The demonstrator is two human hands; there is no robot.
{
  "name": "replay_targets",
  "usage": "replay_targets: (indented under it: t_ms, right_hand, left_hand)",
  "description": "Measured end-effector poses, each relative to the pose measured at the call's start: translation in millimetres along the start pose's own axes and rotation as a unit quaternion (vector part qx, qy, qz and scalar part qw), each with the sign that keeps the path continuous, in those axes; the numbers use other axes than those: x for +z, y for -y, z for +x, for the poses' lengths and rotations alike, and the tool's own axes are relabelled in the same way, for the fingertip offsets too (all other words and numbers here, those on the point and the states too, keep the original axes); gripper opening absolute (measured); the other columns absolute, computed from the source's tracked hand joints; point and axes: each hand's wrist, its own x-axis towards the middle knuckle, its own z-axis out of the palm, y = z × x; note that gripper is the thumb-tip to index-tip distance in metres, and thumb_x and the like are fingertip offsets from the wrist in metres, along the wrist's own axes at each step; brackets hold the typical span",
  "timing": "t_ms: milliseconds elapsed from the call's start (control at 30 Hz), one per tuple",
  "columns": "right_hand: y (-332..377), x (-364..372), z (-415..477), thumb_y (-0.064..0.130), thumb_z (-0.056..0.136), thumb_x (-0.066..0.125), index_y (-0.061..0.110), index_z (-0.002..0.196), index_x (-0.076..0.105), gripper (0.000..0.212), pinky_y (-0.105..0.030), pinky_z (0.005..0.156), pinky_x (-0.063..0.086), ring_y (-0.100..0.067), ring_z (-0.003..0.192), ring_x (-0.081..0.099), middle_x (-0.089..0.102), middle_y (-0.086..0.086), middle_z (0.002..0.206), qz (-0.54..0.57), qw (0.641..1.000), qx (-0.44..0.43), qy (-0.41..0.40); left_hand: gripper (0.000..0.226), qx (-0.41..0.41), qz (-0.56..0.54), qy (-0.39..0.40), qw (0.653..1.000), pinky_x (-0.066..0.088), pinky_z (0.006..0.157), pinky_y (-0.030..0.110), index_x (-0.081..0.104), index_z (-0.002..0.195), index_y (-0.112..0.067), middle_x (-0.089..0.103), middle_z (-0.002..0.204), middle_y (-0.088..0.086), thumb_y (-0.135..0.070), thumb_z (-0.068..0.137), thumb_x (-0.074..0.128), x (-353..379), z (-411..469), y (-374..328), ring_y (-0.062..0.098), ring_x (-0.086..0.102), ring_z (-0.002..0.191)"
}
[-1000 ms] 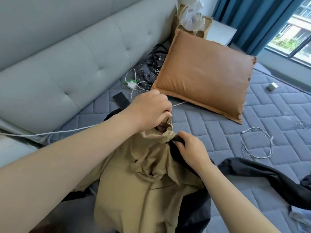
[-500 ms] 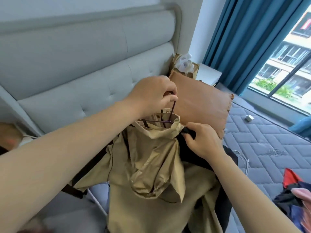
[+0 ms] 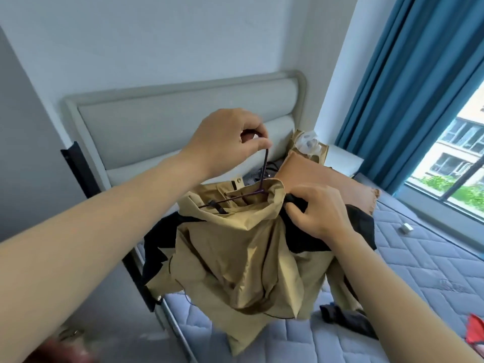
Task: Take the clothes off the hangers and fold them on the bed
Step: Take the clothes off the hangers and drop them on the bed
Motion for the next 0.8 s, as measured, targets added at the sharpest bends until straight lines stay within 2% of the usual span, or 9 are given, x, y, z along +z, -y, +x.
replay_targets:
  t_ms: [100, 167, 267, 333, 467, 633, 800]
  right_hand:
    - [17.1, -14.4, 8.0, 0.041, 0.076, 0.045, 0.014, 0.060, 0.057, 0.033, -0.038, 0.052, 0.044, -0.017, 0.055, 0.049, 0.054, 0.004, 0.057, 0.007, 0.999, -0.027, -0.016]
    - [26.5, -24.0, 13.2, 0.043, 0.077, 0.045, 0.012, 0.063, 0.060, 0.037, -0.038, 0.053, 0.044, -0.018, 0.057, 0.051, 0.056, 0.002, 0.060, 0.010, 0.998, -0.050, -0.030]
    - [37.3, -39.1, 19.8, 0.044, 0.077, 0.044, 0.010, 0.058, 0.052, 0.039, -0.039, 0.051, 0.042, -0.019, 0.052, 0.047, 0.050, 0.002, 0.053, 0.023, 0.995, -0.080, -0.057]
    - [41.5, -51.7, 24.2, 0.044, 0.077, 0.045, 0.014, 0.054, 0.044, 0.038, -0.036, 0.048, 0.039, -0.019, 0.048, 0.043, 0.043, 0.005, 0.049, 0.028, 0.992, -0.101, -0.075]
    - [41.7, -81.3, 27.2, 0.042, 0.074, 0.046, 0.024, 0.052, 0.026, 0.035, -0.026, 0.045, 0.023, -0.018, 0.046, 0.037, 0.033, 0.006, 0.045, 0.046, 0.984, -0.132, -0.111]
    - [44.0, -96.2, 27.6, 0.035, 0.075, 0.053, 0.010, 0.053, 0.039, 0.036, -0.037, 0.044, 0.035, -0.023, 0.045, 0.039, 0.040, 0.000, 0.046, 0.084, 0.978, -0.164, -0.097]
    - [60.1, -93.9, 27.6, 0.035, 0.073, 0.052, 0.013, 0.053, 0.033, 0.035, -0.036, 0.045, 0.032, -0.022, 0.046, 0.035, 0.036, 0.000, 0.046, 0.096, 0.971, -0.207, -0.074]
  left_hand:
    - [0.015, -0.007, -0.001, -0.035, 0.999, 0.039, 0.063, 0.029, 0.071, 0.083, -0.017, 0.050, 0.060, -0.007, -0.032, 0.084, 0.068, -28.2, -7.7, -17.4, 0.005, 0.043, 0.057]
    - [0.015, -0.009, 0.014, -0.054, 0.998, 0.042, 0.065, 0.029, 0.071, 0.084, -0.018, 0.054, 0.063, -0.006, -0.033, 0.084, 0.068, -45.4, -10.7, -31.1, 0.007, 0.046, 0.060]
    - [0.018, -0.008, 0.057, -0.075, 0.995, 0.044, 0.070, 0.031, 0.072, 0.088, -0.018, 0.063, 0.074, 0.002, -0.035, 0.086, 0.067, -66.8, -14.6, -53.2, 0.014, 0.052, 0.069]
    - [0.018, -0.006, 0.077, -0.102, 0.992, 0.043, 0.070, 0.030, 0.072, 0.089, -0.018, 0.060, 0.072, -0.002, -0.035, 0.086, 0.066, -77.9, -14.3, -70.3, 0.012, 0.050, 0.069]
    - [0.016, -0.002, 0.106, -0.144, 0.984, 0.042, 0.069, 0.028, 0.072, 0.088, -0.019, 0.057, 0.069, -0.006, -0.034, 0.086, 0.066, -91.1, -7.8, -108.6, 0.007, 0.047, 0.067]
    - [0.015, -0.024, 0.151, -0.157, 0.976, 0.041, 0.068, 0.027, 0.071, 0.088, -0.020, 0.058, 0.069, -0.004, -0.033, 0.086, 0.065, -99.4, -13.5, -134.9, 0.009, 0.048, 0.068]
    - [0.014, -0.075, 0.184, -0.160, 0.967, 0.036, 0.065, 0.016, 0.071, 0.088, -0.021, 0.057, 0.069, -0.006, -0.034, 0.087, 0.065, -110.2, -36.5, -137.4, 0.002, 0.047, 0.067]
